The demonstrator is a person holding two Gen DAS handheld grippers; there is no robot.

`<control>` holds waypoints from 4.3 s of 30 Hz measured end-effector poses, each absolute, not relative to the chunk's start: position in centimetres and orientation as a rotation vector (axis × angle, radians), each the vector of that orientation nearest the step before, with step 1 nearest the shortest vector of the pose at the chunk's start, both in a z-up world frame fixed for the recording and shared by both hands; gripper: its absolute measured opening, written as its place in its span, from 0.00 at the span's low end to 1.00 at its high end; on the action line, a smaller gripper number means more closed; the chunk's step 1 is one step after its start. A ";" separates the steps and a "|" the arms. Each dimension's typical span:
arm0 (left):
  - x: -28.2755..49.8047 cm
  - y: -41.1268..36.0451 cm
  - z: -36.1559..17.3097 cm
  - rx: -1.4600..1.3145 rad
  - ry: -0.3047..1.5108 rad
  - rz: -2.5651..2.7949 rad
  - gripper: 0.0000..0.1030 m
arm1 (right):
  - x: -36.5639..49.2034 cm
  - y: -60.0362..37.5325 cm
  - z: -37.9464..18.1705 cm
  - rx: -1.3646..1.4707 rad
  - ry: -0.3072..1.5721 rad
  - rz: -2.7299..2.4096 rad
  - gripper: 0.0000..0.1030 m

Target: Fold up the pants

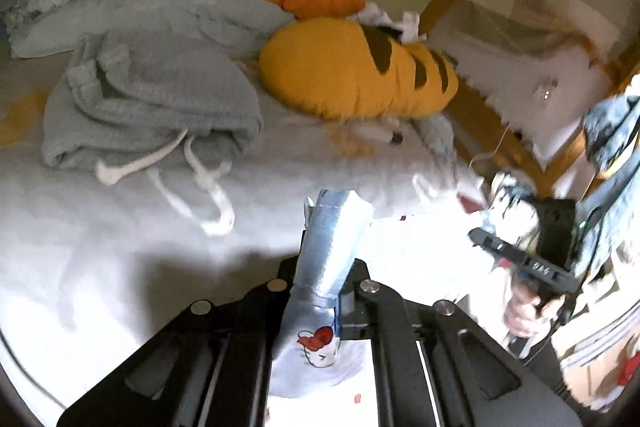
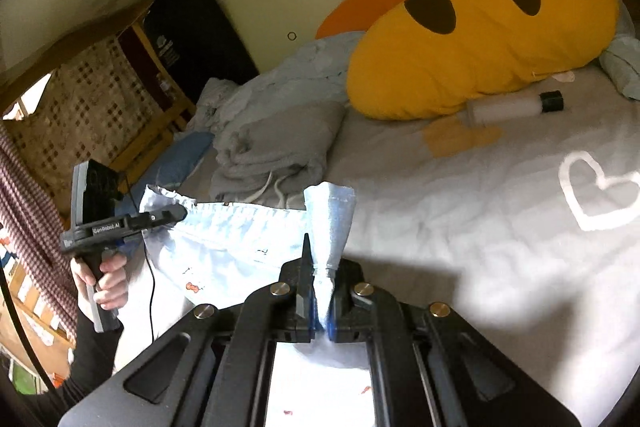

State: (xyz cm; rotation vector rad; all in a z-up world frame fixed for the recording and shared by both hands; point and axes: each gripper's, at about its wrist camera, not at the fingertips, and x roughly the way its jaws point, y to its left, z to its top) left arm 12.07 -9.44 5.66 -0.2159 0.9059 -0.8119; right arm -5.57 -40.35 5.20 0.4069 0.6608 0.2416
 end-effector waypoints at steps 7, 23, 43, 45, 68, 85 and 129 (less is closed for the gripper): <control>8.1 -9.2 1.5 -0.151 1.045 -0.776 0.06 | -9.1 -39.1 2.4 0.400 0.755 0.216 0.03; 6.3 -9.9 -4.6 -0.070 1.021 -0.700 0.10 | -8.0 -37.4 -5.0 0.315 0.955 0.057 0.03; 1.9 -7.1 -1.0 0.075 0.800 -0.552 0.46 | -11.1 -36.8 -1.8 0.154 0.821 -0.134 0.37; 0.9 -7.2 0.0 0.082 0.770 -0.571 0.46 | -12.7 -36.5 -0.7 0.150 0.774 -0.121 0.37; -3.3 -6.4 2.3 0.075 0.698 -0.501 0.48 | -21.8 -32.2 0.8 0.106 0.622 -0.006 0.38; -16.5 -6.7 -5.6 -0.027 0.891 -0.494 0.40 | -28.6 -28.2 -5.9 0.164 0.821 -0.171 0.38; -17.4 -10.2 -6.9 0.346 0.793 -0.510 0.39 | -29.1 -16.3 -9.7 -0.971 0.743 0.056 0.50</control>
